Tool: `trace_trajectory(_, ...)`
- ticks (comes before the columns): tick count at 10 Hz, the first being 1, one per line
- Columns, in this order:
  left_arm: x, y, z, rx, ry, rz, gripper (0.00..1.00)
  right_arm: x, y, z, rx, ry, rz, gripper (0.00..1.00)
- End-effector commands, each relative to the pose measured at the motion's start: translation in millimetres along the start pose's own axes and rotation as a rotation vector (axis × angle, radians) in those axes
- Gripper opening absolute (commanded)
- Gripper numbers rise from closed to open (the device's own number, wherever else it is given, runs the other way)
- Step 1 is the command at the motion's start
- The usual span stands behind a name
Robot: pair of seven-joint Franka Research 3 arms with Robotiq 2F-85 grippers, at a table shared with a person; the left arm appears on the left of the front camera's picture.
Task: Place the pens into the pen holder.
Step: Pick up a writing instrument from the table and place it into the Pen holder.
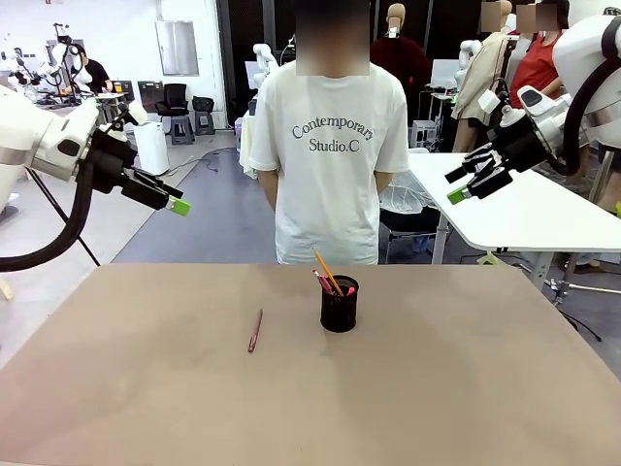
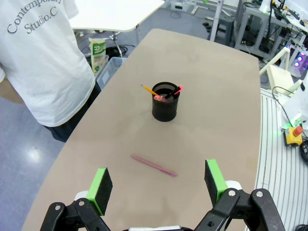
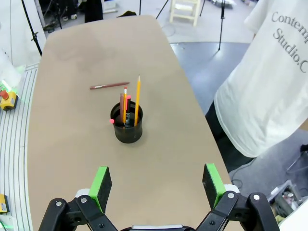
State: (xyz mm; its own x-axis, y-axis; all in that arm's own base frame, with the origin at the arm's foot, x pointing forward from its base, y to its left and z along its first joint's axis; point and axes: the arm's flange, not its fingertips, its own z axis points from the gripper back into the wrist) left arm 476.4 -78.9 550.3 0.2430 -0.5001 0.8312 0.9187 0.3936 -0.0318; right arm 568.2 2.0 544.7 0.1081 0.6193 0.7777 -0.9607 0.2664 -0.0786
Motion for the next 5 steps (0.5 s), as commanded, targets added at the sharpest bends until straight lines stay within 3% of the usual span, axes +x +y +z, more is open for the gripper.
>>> trace_trajectory(1, -0.8, -1.2, 2.6, 0.003, 0.000, 0.002, 1.00, 2.7, -3.0, 0.0, 0.004, -0.003, 0.007, 1.00)
trace_trajectory(5, -0.8, -1.2, 2.6, 0.003, 0.000, 0.002, 1.00, 2.7, -3.0, 0.0, 0.004, -0.003, 0.007, 1.00)
